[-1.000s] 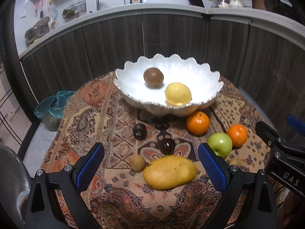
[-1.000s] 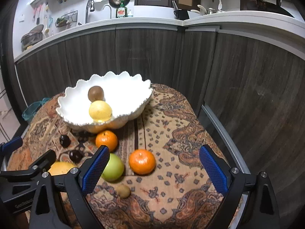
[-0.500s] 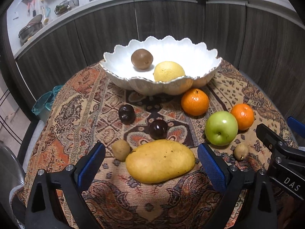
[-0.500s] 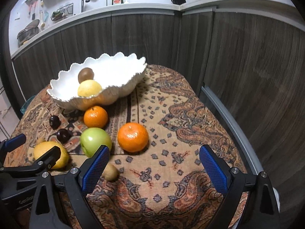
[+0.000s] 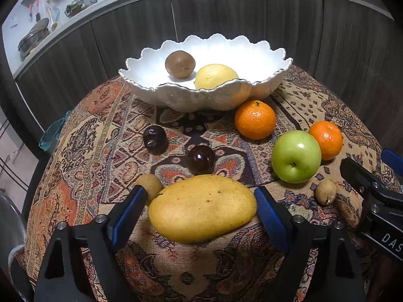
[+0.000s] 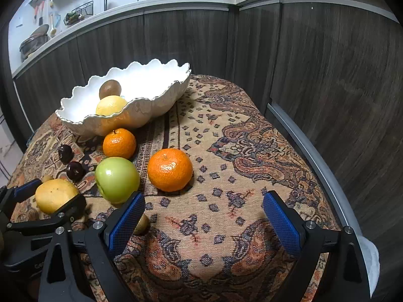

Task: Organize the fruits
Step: 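Withdraw both tools from the bowl and reach toward the yellow mango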

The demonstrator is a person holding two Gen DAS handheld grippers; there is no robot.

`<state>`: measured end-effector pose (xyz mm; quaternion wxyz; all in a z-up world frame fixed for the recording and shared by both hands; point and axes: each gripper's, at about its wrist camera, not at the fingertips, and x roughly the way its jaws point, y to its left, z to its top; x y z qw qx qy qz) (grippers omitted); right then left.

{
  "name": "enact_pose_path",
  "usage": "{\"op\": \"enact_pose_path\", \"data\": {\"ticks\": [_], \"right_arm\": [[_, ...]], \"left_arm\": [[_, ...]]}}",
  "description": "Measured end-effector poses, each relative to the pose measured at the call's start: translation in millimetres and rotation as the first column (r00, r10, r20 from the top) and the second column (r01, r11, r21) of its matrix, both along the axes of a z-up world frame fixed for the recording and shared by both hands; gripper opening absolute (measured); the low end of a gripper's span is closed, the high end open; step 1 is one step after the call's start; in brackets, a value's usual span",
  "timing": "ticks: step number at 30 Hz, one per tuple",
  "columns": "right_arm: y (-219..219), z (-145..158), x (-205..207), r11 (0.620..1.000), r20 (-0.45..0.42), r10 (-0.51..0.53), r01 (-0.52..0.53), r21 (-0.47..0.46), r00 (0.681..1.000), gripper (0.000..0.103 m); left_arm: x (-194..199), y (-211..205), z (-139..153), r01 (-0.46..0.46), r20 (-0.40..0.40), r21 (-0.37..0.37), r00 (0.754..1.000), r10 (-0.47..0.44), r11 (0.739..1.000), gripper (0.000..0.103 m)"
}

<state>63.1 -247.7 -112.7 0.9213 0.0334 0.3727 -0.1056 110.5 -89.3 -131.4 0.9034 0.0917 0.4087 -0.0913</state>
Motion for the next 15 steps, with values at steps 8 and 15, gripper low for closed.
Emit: {"op": "enact_pose_path", "data": {"ticks": [8,15], "right_arm": [[-3.0,-2.3,1.8,1.000,-0.011,0.001,-0.001,0.020,1.000,0.096],[-2.3,-1.4,1.7,1.000,-0.008,0.003,-0.003,0.016,1.000,0.096]], "left_arm": [[-1.3,-4.0,-0.5,0.013,0.001,0.015,1.000,-0.013,1.000,0.079],[-1.6,-1.0,1.7,0.018,-0.002,0.007,1.000,-0.018,1.000,0.078]]}}
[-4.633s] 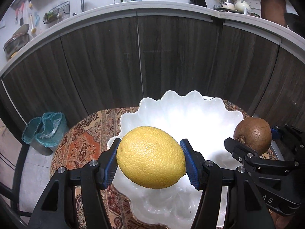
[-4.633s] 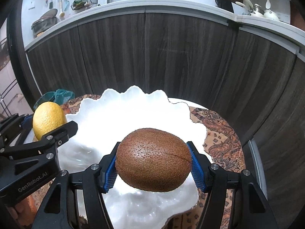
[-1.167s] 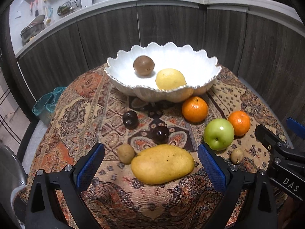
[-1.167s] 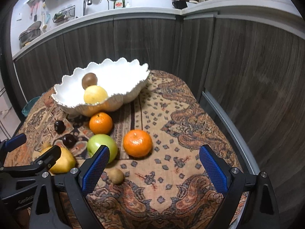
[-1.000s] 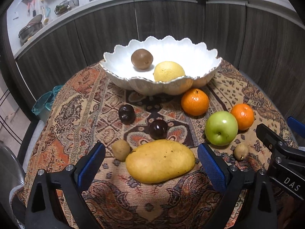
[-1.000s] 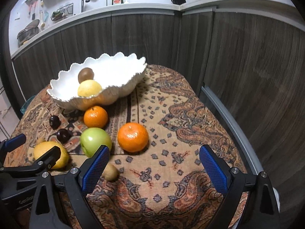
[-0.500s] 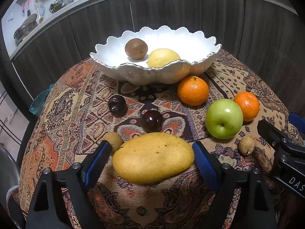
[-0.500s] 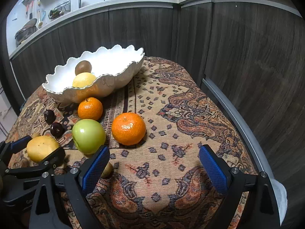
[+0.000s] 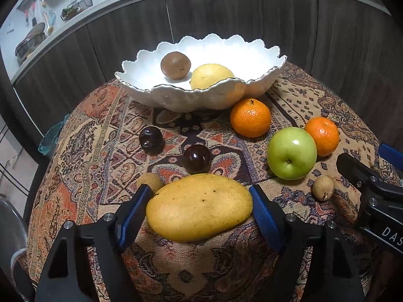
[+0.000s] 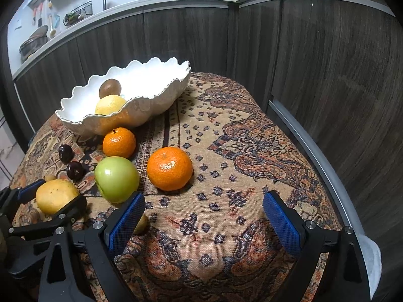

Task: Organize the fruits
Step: 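Withdraw both tools from the bowl and reach toward the yellow mango, then grasp the yellow mango with the left tool while the right tool grasps a small round fruit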

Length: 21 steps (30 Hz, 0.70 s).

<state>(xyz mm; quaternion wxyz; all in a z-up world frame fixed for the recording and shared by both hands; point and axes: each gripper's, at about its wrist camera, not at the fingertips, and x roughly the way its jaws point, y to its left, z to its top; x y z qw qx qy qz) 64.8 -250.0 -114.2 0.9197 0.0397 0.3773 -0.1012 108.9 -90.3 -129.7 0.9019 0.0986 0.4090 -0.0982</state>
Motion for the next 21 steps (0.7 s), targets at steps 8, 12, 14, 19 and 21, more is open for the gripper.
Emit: {"op": "enact_pose_path", "data": {"ticks": [8,12,14,19,21], "right_arm": [[6.7,7.7,-2.2,1.000,0.011,0.016,-0.016,-0.007,1.000,0.096],[16.2,11.2,-2.2,0.999,0.010,0.042,-0.042,-0.010,0.999,0.096],[23.2,12.4,-1.4,0.998,0.009,0.059,-0.059,-0.010,0.998,0.096],[43.2,9.4,2.9,0.994,-0.009,0.112,-0.112,-0.015,0.994,0.090],[49.3,4.3,6.1,0.992,-0.032,0.129,-0.129,-0.010,0.991,0.073]], "left_arm": [[-4.9,11.7,11.9,-0.009,0.006,-0.028,1.000,0.009,1.000,0.078],[-11.2,24.6,19.3,-0.024,0.026,-0.037,0.999,0.025,0.999,0.078],[-14.0,33.4,20.8,-0.035,0.028,-0.043,0.999,0.037,0.998,0.078],[-17.7,51.6,20.4,-0.074,0.036,-0.041,0.997,0.075,0.996,0.078],[-18.4,57.2,20.5,-0.084,0.040,-0.042,0.996,0.086,0.996,0.078]]}}
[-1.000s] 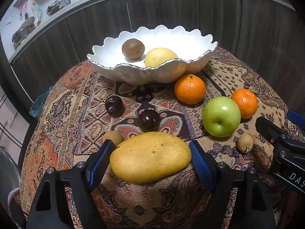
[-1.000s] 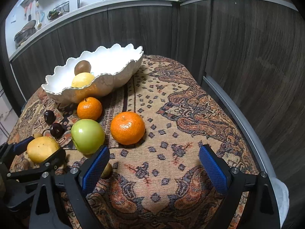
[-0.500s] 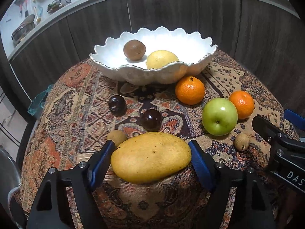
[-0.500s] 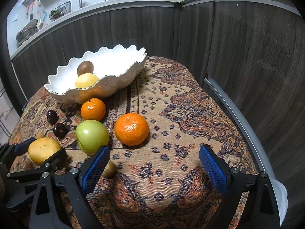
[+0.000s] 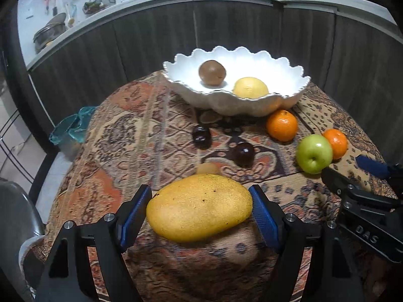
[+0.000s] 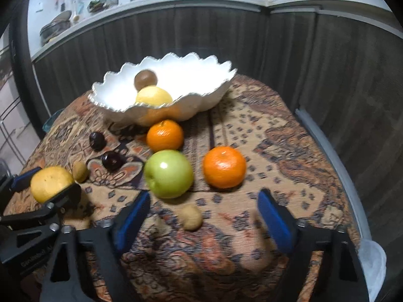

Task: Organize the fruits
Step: 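Grasp the yellow mango with the left tool while the right tool grasps a small round fruit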

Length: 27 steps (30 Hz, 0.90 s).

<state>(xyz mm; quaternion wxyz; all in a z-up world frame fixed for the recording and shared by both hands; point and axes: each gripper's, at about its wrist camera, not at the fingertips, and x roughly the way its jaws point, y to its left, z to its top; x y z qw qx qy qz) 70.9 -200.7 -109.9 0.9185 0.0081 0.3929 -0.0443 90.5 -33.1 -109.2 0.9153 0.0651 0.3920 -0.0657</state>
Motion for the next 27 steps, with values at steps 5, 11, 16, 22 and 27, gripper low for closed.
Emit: {"op": "enact_pose_path", "data": {"ticks": [5,11,16,22,27], "right_arm": [[6.5,-13.9,6.5,1.000,-0.058,0.016,-0.014,0.022,0.998,0.056],[7.0,-19.8,8.5,0.998,-0.090,0.025,-0.020,0.056,0.996,0.029],[7.5,-18.3,5.4,0.998,-0.077,0.032,-0.027,0.058,0.997,0.023],[8.1,-10.0,1.6,0.998,-0.056,0.036,-0.032,0.059,0.998,0.023],[6.5,1.4,-0.4,0.997,-0.033,0.037,-0.035,0.064,0.999,0.023]], "left_arm": [[0.6,6.0,-0.9,-0.007,-0.002,-0.011,1.000,0.007,1.000,0.078],[0.7,6.0,-3.2,-0.006,-0.009,-0.019,1.000,0.006,1.000,0.078],[0.1,5.0,-2.6,-0.005,-0.006,-0.016,1.000,0.005,1.000,0.078],[-0.8,3.5,2.6,-0.001,0.004,-0.015,1.000,0.001,1.000,0.078],[-0.3,1.8,12.7,0.007,0.027,-0.020,1.000,-0.007,1.000,0.078]]}}
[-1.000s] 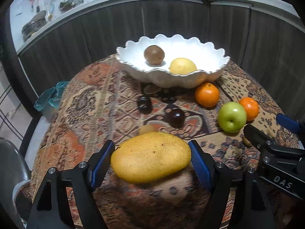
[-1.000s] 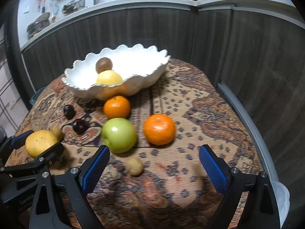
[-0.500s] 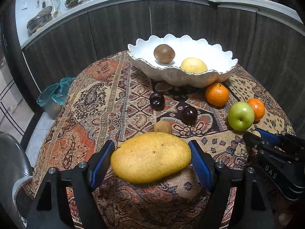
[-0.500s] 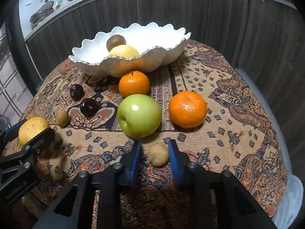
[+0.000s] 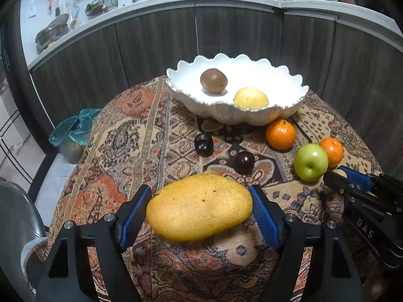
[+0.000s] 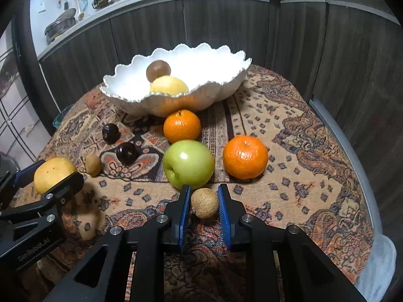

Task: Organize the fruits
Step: 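Grasp the yellow mango with the left tool while the right tool grasps a small round fruit, then carry the mango and small round fruit with both tools over the bowl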

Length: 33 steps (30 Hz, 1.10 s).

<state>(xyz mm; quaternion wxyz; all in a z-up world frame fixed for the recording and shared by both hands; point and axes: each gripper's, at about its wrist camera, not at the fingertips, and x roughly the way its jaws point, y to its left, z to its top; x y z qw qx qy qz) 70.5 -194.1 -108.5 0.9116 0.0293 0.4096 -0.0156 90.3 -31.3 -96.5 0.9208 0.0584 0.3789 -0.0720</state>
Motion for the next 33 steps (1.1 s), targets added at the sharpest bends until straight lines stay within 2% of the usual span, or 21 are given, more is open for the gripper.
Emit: {"op": "enact_pose_path", "data": {"ticks": [12,19,25,33], "right_arm": [[-4.9,36.3,21.2,1.000,0.080,0.014,-0.014,0.011,0.997,0.023],[-8.4,53.9,47.0,1.000,0.120,0.023,-0.024,0.008,0.992,0.023],[-13.6,65.3,71.1,1.000,0.142,0.026,-0.028,0.009,0.990,0.023],[-17.3,80.1,104.6,0.999,0.168,0.033,-0.032,-0.010,0.985,0.023]], "left_arm": [[20.2,-7.6,26.9,0.015,0.046,-0.034,0.999,-0.013,0.999,0.078],[50.0,-14.6,47.1,0.015,0.093,-0.030,0.996,-0.012,0.999,0.078],[73.3,-18.2,62.4,0.019,0.102,-0.047,0.995,-0.015,0.999,0.078],[111.8,-25.1,69.3,0.017,0.122,-0.019,0.992,-0.014,1.000,0.078]]}}
